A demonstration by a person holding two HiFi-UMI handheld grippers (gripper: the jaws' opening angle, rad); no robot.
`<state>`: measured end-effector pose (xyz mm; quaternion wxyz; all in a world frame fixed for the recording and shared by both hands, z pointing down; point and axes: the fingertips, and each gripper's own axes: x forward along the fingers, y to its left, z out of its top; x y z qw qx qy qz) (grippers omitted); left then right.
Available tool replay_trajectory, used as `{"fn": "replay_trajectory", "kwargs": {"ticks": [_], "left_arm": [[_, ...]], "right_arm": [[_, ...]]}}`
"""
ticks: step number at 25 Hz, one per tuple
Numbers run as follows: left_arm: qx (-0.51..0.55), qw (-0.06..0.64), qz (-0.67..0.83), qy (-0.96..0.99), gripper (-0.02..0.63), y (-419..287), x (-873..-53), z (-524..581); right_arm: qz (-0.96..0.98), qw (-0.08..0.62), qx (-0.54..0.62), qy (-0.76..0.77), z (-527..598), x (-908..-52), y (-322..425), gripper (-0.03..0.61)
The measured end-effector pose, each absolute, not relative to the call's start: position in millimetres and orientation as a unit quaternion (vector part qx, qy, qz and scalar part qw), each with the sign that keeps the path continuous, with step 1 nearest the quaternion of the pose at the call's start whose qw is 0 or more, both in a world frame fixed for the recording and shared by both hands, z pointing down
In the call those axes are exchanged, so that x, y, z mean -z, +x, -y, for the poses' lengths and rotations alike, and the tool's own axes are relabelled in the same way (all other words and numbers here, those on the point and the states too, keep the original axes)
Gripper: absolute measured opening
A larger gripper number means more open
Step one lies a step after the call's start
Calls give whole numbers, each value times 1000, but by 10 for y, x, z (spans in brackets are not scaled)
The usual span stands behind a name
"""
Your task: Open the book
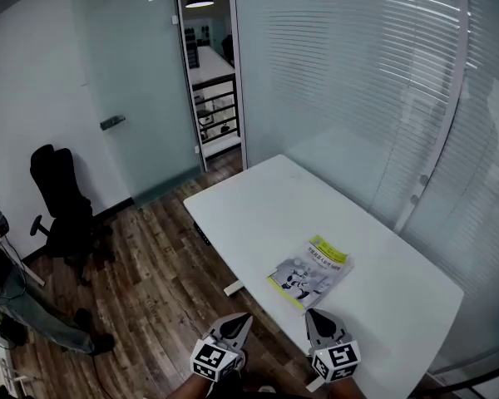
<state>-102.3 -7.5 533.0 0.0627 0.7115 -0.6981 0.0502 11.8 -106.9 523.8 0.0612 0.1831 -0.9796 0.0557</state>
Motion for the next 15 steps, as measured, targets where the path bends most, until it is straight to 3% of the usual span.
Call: {"fn": "replay_trajectory", "kwargs": {"ticks": [15], "left_arm": [[-82, 49, 562, 821, 11, -1419, -5448, 1277]], "right_arm": [[933, 54, -88, 344, 1884, -5354, -37, 7]]}}
